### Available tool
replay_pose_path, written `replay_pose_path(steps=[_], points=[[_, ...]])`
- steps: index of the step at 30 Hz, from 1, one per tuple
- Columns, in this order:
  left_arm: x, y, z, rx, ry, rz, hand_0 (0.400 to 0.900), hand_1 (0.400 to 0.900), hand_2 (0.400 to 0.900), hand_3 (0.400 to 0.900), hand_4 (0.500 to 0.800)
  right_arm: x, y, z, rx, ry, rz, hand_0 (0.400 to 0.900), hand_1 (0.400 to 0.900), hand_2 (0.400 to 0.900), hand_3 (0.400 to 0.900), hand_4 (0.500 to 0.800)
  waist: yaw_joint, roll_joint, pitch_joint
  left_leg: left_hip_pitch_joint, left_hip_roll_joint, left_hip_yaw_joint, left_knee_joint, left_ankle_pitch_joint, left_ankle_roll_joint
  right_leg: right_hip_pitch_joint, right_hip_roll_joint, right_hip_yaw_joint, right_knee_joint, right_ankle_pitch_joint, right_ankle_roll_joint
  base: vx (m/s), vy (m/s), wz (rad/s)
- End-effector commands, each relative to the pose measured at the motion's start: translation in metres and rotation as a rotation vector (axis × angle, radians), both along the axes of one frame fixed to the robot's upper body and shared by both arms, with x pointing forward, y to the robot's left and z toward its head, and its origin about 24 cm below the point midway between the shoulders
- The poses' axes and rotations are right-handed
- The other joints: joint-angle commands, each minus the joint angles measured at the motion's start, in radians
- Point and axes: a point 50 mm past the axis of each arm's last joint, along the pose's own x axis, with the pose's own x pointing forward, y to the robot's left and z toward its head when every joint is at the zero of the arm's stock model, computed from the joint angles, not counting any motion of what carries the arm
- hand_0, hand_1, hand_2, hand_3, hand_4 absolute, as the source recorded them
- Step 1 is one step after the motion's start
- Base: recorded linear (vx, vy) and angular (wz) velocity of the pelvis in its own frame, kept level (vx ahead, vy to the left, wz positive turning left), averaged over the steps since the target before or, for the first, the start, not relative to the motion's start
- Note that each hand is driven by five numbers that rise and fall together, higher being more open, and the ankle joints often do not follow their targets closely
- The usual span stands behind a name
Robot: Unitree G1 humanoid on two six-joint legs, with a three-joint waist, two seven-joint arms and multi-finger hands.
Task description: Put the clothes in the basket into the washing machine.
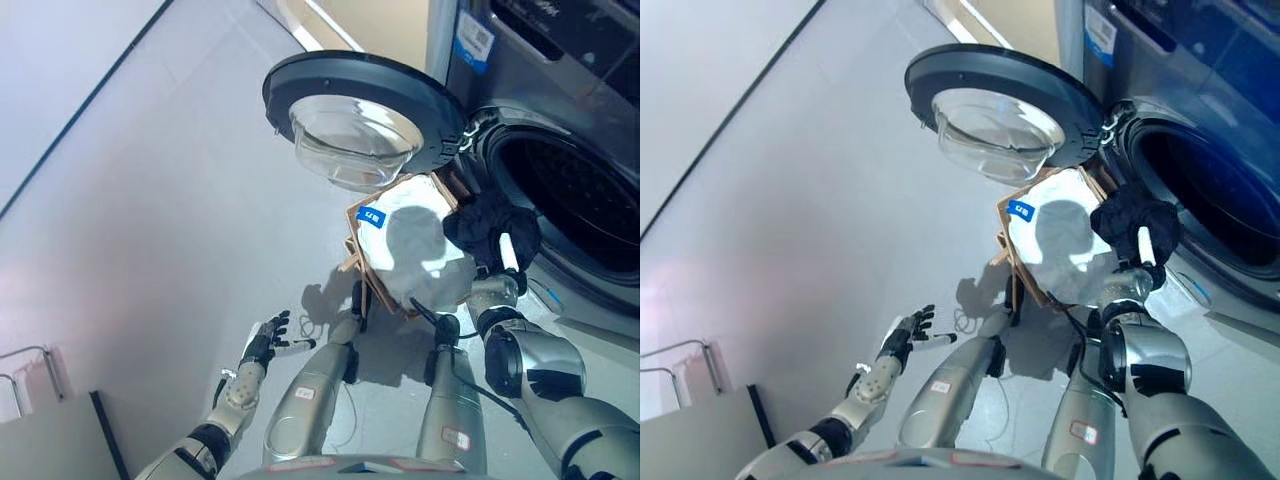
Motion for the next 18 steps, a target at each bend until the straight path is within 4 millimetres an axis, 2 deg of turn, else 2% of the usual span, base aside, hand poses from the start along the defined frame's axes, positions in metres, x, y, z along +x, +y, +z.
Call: replay_pose_path(steps=[1,2,3,4,5,6,7,8,9,11,12,14,18], points=[[-0.010,0.006,-0.008,0.011,0.038,0.035,0.900,0.900,0.900,0.900,0.800,0.007,-0.027,0.044,-0.114,-0.200,-0.117,0.400,0.400,0.400,0.400,0.500,-0.005,-0.015,-0.050,-0.005,-0.061,-0.007,0.049,-0.123,0.007,0.159,0.011,-0.001,-0.344,0.182,0.017,0.00,0.016,-0.09],[-0.011,0.007,-0.009,0.010,0.044,0.043,0.900,0.900,0.900,0.900,0.800,0.009,-0.029,0.052,-0.127,-0.225,-0.128,0.400,0.400,0.400,0.400,0.500,-0.007,-0.015,-0.054,0.002,-0.061,-0.005,0.049,-0.126,0.007,0.166,0.010,0.002,-0.346,0.182,0.018,0.03,0.011,-0.09],[-0.016,0.009,-0.011,0.007,0.055,0.050,0.900,0.900,0.900,0.900,0.800,0.012,-0.035,0.069,-0.168,-0.261,-0.149,0.400,0.400,0.400,0.400,0.500,-0.010,-0.013,-0.063,0.015,-0.065,-0.003,0.049,-0.136,0.007,0.178,0.008,0.006,-0.350,0.175,0.019,0.03,0.011,-0.09],[-0.015,0.008,-0.011,0.006,0.054,0.050,0.900,0.900,0.900,0.900,0.800,0.013,-0.035,0.069,-0.170,-0.261,-0.149,0.400,0.400,0.400,0.400,0.500,-0.009,-0.011,-0.063,0.010,-0.063,-0.002,0.048,-0.127,0.007,0.175,0.010,0.006,-0.354,0.185,0.018,0.07,0.008,-0.03],[-0.018,0.010,-0.012,-0.001,0.058,0.054,0.900,0.900,0.900,0.900,0.800,0.014,-0.047,0.094,-0.210,-0.316,-0.188,0.400,0.400,0.400,0.400,0.500,-0.005,-0.007,-0.077,0.020,-0.066,-0.003,0.047,-0.138,0.007,0.188,0.003,0.005,-0.357,0.176,0.021,0.00,0.000,0.00],[-0.017,0.009,-0.012,-0.003,0.056,0.054,0.900,0.900,0.900,0.900,0.800,0.015,-0.048,0.096,-0.212,-0.317,-0.189,0.400,0.400,0.400,0.400,0.500,-0.003,-0.003,-0.076,0.015,-0.064,-0.003,0.046,-0.130,0.007,0.184,0.005,0.004,-0.360,0.186,0.021,0.04,-0.001,0.03],[-0.019,0.010,-0.012,-0.003,0.056,0.048,0.900,0.900,0.900,0.900,0.800,0.016,-0.055,0.112,-0.247,-0.341,-0.201,0.400,0.400,0.400,0.400,0.500,0.000,-0.001,-0.082,0.019,-0.065,-0.004,0.044,-0.131,0.006,0.188,0.004,0.004,-0.364,0.186,0.022,0.03,-0.020,0.05],[-0.020,0.015,-0.012,0.007,0.058,0.046,0.900,0.900,0.900,0.900,0.800,0.017,-0.066,0.140,-0.307,-0.382,-0.216,0.400,0.400,0.400,0.400,0.500,0.007,0.000,-0.095,0.029,-0.066,-0.007,0.037,-0.137,0.005,0.195,0.003,0.003,-0.366,0.178,0.023,0.03,-0.020,0.04],[-0.019,0.014,-0.012,0.003,0.055,0.046,0.900,0.900,0.900,0.900,0.800,0.017,-0.066,0.143,-0.310,-0.384,-0.216,0.400,0.400,0.400,0.400,0.500,0.008,0.004,-0.093,0.024,-0.064,-0.007,0.035,-0.127,0.005,0.190,0.005,0.003,-0.369,0.188,0.022,0.03,-0.023,0.04],[-0.021,0.017,-0.012,0.010,0.060,0.041,0.900,0.900,0.900,0.900,0.800,0.018,-0.074,0.176,-0.379,-0.448,-0.219,0.400,0.400,0.400,0.400,0.500,0.018,0.006,-0.108,0.034,-0.064,-0.009,0.030,-0.127,0.002,0.196,0.005,0.001,-0.368,0.185,0.022,0.03,-0.015,0.03],[-0.020,0.016,-0.012,0.006,0.059,0.040,0.900,0.900,0.900,0.900,0.800,0.018,-0.075,0.178,-0.381,-0.449,-0.219,0.400,0.400,0.400,0.400,0.500,0.019,0.009,-0.108,0.033,-0.063,-0.009,0.028,-0.125,0.002,0.194,0.006,0.001,-0.370,0.187,0.022,0.04,-0.019,0.02],[-0.023,0.020,-0.013,0.017,0.069,0.035,0.900,0.900,0.900,0.900,0.800,0.020,-0.077,0.197,-0.432,-0.461,-0.203,0.400,0.400,0.400,0.400,0.500,0.024,0.006,-0.115,0.043,-0.058,-0.010,0.021,-0.124,-0.001,0.197,0.011,0.003,-0.370,0.186,0.020,0.06,-0.033,-0.02],[-0.021,0.021,-0.012,0.014,0.064,0.041,0.900,0.900,0.900,0.900,0.800,0.019,-0.082,0.211,-0.483,-0.435,-0.190,0.400,0.400,0.400,0.400,0.500,0.027,0.001,-0.121,0.051,-0.049,-0.009,0.003,-0.114,-0.010,0.203,0.016,0.000,-0.384,0.189,0.018,0.04,-0.050,0.02]])
